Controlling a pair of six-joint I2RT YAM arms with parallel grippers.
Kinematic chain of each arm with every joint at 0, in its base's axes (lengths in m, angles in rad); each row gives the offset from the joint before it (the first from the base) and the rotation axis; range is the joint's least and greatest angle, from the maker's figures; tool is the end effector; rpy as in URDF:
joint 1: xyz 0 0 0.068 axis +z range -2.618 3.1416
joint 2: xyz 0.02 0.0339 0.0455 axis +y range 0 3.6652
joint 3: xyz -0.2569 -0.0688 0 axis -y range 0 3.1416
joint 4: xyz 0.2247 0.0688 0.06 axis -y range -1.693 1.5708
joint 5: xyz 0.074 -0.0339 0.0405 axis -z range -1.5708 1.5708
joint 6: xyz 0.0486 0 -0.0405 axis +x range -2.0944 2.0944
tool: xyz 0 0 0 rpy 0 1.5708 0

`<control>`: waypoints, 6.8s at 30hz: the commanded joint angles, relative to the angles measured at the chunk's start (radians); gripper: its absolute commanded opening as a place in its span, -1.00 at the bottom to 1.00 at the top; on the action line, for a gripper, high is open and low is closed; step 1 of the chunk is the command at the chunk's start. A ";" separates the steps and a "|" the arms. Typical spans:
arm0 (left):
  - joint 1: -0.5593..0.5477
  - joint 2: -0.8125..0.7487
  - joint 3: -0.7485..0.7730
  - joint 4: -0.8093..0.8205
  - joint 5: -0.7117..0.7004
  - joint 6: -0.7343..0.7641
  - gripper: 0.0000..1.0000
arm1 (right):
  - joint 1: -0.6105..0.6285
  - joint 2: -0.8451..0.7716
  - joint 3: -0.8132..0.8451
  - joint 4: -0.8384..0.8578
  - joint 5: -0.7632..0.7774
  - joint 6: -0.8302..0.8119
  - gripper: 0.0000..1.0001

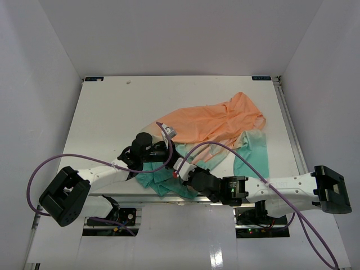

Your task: Zip up the jacket

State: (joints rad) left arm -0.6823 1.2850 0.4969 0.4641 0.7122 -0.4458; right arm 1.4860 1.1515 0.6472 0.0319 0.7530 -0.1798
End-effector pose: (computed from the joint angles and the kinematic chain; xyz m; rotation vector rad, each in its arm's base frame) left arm 0.1768 -0.1846 0.2077 0.7705 1.9315 -1.4037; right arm 0.0533 0.2349 0.2423 -1.0717 1.5818 0.1075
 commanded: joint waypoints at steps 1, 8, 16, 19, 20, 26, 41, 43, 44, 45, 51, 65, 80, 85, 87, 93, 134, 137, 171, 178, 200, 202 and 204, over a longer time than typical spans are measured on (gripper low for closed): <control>0.006 -0.007 -0.006 0.017 0.021 0.006 -1.00 | -0.007 -0.022 0.033 0.039 0.026 0.009 -0.68; 0.006 -0.021 -0.014 0.021 0.032 0.014 -1.00 | -0.023 -0.026 0.028 0.043 0.010 0.029 -0.85; 0.005 -0.082 -0.060 0.073 0.059 0.018 -1.00 | -0.144 -0.020 0.039 0.049 -0.013 0.101 -0.85; 0.004 -0.082 -0.063 0.080 0.081 0.016 -1.00 | -0.158 -0.019 0.048 0.049 0.001 0.116 -0.85; 0.004 -0.083 -0.063 0.084 0.086 0.016 -1.00 | -0.160 -0.019 0.052 0.049 0.000 0.123 -0.85; 0.006 -0.092 -0.068 0.086 0.089 0.013 -1.00 | -0.199 0.006 0.084 0.057 -0.013 0.135 -0.84; 0.005 -0.408 -0.070 -0.269 -0.217 -0.027 -1.00 | -0.314 0.070 0.103 0.139 -0.156 0.236 -0.85; 0.004 -0.447 -0.083 -0.315 -0.267 -0.027 -1.00 | -0.317 0.102 0.101 0.155 -0.159 0.247 -0.85; 0.006 -0.459 -0.088 -0.340 -0.285 -0.031 -1.00 | -0.325 0.108 0.101 0.164 -0.161 0.256 -0.85; 0.005 -0.482 -0.090 -0.355 -0.316 -0.033 -1.00 | -0.332 0.116 0.101 0.174 -0.162 0.264 -0.85; 0.005 -0.673 -0.068 -0.529 -0.539 -0.064 -1.00 | -0.412 0.135 0.096 0.189 -0.231 0.341 -0.84; 0.006 -0.849 0.001 -0.723 -0.630 -0.057 -1.00 | -0.495 0.141 0.071 0.233 -0.303 0.397 -0.84; 0.006 -0.768 0.159 -0.765 -0.950 -0.083 -1.00 | -0.906 0.254 0.194 0.247 -0.479 0.405 -0.84; 0.006 -0.707 0.192 -0.791 -1.079 -0.074 -1.00 | -1.012 0.349 0.291 0.247 -0.532 0.395 -0.85; 0.006 -0.738 0.190 -0.802 -1.107 -0.065 -1.00 | -1.050 0.378 0.317 0.247 -0.548 0.395 -0.85; 0.006 -0.810 0.257 -0.886 -1.143 -0.047 -1.00 | -1.123 0.395 0.354 0.244 -0.585 0.377 -0.84; 0.018 -0.515 0.545 -0.876 -1.368 0.082 -1.00 | -1.627 0.617 0.532 0.263 -0.790 0.535 -0.85; 0.026 -0.460 0.605 -0.870 -1.447 0.116 -1.00 | -1.630 0.608 0.526 0.271 -0.779 0.540 -0.85; 0.415 -0.217 0.419 -0.554 -0.633 -0.019 0.85 | -1.480 0.299 0.416 0.022 -0.752 0.493 0.96; 0.184 -0.213 0.399 -0.503 -0.634 0.045 0.96 | -1.217 0.147 0.399 -0.176 -0.616 0.467 0.80; 0.007 -0.583 -0.091 -0.125 -0.629 0.158 0.96 | -0.834 -0.498 -0.028 -0.197 -0.474 0.506 0.80; 0.007 -0.584 -0.077 -0.144 -0.623 0.164 0.96 | -0.834 -0.517 -0.030 -0.193 -0.472 0.501 0.80; 0.003 -0.579 -0.072 -0.164 -0.613 0.164 0.96 | -0.833 -0.523 -0.025 -0.205 -0.456 0.500 0.80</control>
State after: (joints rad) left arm -0.6716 0.7075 0.4239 0.2718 0.1127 -0.3046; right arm 0.6487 0.6559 0.6243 -0.2087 0.2628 0.3306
